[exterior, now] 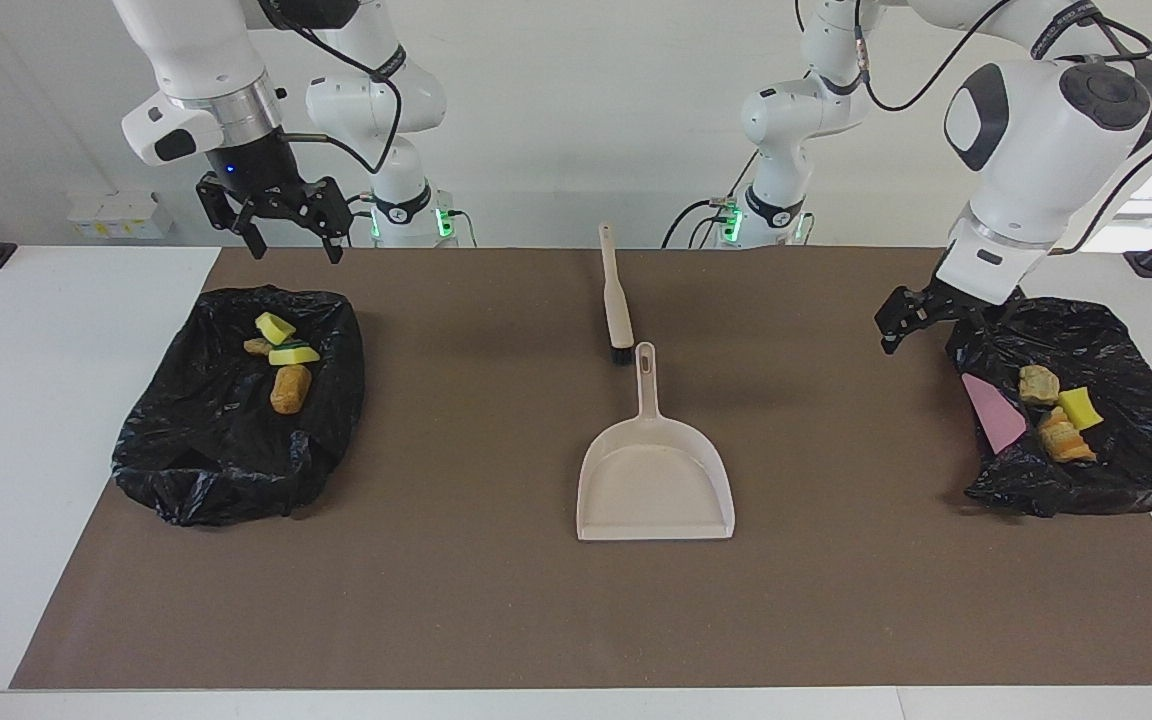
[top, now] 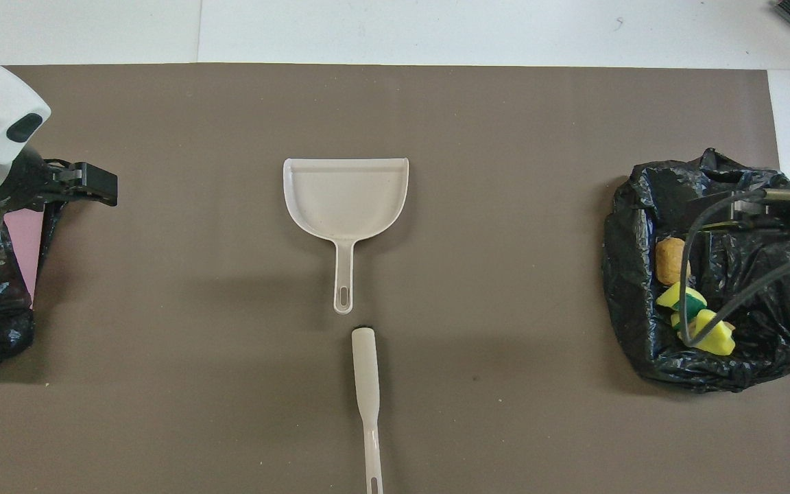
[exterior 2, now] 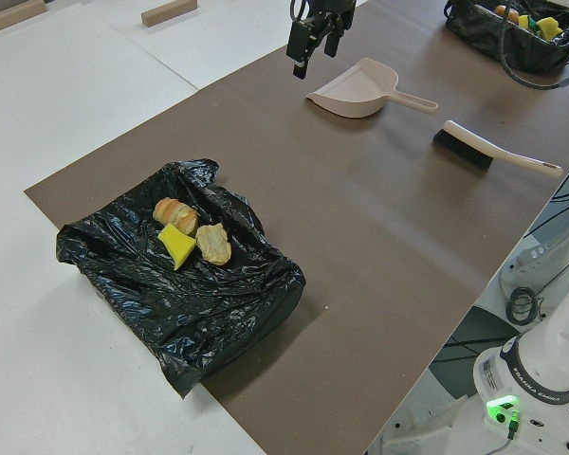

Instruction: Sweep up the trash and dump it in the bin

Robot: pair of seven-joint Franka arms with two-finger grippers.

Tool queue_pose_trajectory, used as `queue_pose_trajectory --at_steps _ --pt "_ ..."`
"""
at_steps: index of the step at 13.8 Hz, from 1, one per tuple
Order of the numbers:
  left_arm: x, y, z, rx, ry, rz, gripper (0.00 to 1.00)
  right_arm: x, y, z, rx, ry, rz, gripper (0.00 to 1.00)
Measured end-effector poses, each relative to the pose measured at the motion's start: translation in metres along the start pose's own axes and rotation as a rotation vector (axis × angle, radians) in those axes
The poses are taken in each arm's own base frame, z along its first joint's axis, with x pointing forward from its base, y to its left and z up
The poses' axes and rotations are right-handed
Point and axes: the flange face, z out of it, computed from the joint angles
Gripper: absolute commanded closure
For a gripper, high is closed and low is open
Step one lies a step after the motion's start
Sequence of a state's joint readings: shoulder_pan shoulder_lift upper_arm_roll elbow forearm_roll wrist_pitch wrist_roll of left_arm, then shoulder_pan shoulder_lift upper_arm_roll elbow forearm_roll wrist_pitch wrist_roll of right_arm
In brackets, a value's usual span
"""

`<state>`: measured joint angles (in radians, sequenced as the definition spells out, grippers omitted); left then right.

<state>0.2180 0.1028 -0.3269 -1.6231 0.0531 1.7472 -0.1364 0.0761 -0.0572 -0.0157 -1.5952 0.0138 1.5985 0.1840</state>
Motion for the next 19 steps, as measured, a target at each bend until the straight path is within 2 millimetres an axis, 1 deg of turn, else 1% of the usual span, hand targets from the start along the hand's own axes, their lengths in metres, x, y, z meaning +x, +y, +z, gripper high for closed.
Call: queue_pose_trajectory --at_steps 3,5,8,12,17,19 --pt "-0.006 -0.006 -0.006 0.008 -0.018 -0.001 0.0 0.0 0.0 0.0 0.0 0.0 0.0 0.0" --pt "-0.009 -0.002 -0.009 0.01 -0.021 0.01 0.0 0.0 0.0 0.0 0.0 0.0 0.0 0.0" --pt "-0.011 0.009 -0.009 0.013 -0.02 0.031 0.0 0.0 0.0 0.0 0.0 0.0 0.0 0.0" --pt "-0.011 0.009 -0.011 0.031 -0.015 0.066 0.0 0.0 0.0 0.0 0.0 0.0 0.0 0.0" --pt "-0.02 -0.007 -0.031 0.034 0.004 0.122 0.0 0.0 0.0 0.0 0.0 0.0 0.0 0.0" --pt "-0.024 -0.009 -0.036 0.034 -0.006 0.142 0.0 0.0 0.0 0.0 0.0 0.0 0.0 0.0"
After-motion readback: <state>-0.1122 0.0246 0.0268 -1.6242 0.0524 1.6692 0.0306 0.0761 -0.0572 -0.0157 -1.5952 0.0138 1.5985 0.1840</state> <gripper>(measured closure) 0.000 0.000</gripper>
